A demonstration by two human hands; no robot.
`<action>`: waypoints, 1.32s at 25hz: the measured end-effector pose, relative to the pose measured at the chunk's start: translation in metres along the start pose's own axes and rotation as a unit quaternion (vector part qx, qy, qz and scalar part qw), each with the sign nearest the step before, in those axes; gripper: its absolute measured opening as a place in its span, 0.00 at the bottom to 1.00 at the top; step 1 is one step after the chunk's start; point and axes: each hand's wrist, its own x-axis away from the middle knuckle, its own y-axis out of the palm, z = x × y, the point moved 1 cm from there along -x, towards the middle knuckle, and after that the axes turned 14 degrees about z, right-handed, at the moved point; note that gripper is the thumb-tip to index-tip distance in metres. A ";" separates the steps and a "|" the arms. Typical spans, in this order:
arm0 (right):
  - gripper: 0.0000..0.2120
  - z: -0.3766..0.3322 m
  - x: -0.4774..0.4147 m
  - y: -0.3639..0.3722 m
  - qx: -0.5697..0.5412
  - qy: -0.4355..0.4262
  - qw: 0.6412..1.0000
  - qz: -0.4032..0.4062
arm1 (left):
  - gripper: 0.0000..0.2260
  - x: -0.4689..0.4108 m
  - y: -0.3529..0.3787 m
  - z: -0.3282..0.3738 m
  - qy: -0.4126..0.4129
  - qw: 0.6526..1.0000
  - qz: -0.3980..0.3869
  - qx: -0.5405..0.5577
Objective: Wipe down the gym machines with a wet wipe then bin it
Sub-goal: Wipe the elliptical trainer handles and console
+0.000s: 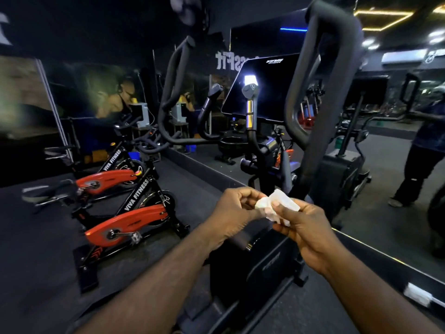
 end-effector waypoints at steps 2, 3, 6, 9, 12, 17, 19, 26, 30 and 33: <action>0.08 0.005 -0.016 0.016 0.010 -0.006 1.000 -0.009 | 0.04 -0.013 -0.015 -0.001 -0.013 0.999 0.041 -0.022; 0.07 0.008 -0.024 0.025 0.007 -0.003 1.000 -0.011 | 0.02 -0.020 -0.023 -0.001 -0.030 0.997 0.070 -0.028; 0.08 0.017 -0.045 0.055 -0.022 0.019 0.999 -0.025 | 0.10 -0.042 -0.045 -0.011 -0.071 0.987 0.130 -0.056; 0.06 0.022 -0.053 0.080 -0.052 0.065 0.996 -0.044 | 0.14 -0.051 -0.063 -0.021 -0.074 0.983 0.149 -0.074; 0.04 0.026 -0.068 0.103 -0.022 0.036 0.999 -0.025 | 0.17 -0.066 -0.082 -0.033 -0.075 0.980 0.164 -0.080; 0.04 0.022 -0.114 0.129 0.079 -0.066 0.994 0.044 | 0.20 -0.118 -0.112 -0.054 -0.027 0.976 0.172 -0.132; 0.03 0.013 -0.132 0.141 0.124 -0.044 0.991 0.029 | 0.11 -0.144 -0.123 -0.059 0.038 0.964 0.157 -0.211; 0.04 -0.036 -0.185 0.184 0.139 -0.034 0.987 0.070 | 0.14 -0.241 -0.106 -0.034 0.104 0.993 -0.005 -0.053; 0.07 -0.055 -0.201 0.181 0.040 -0.029 0.993 0.105 | 0.22 -0.268 -0.078 -0.022 0.149 0.981 -0.046 -0.111; 0.13 -0.076 -0.208 0.177 -0.025 -0.028 0.997 0.075 | 0.11 -0.300 -0.066 -0.011 0.151 0.987 -0.022 -0.059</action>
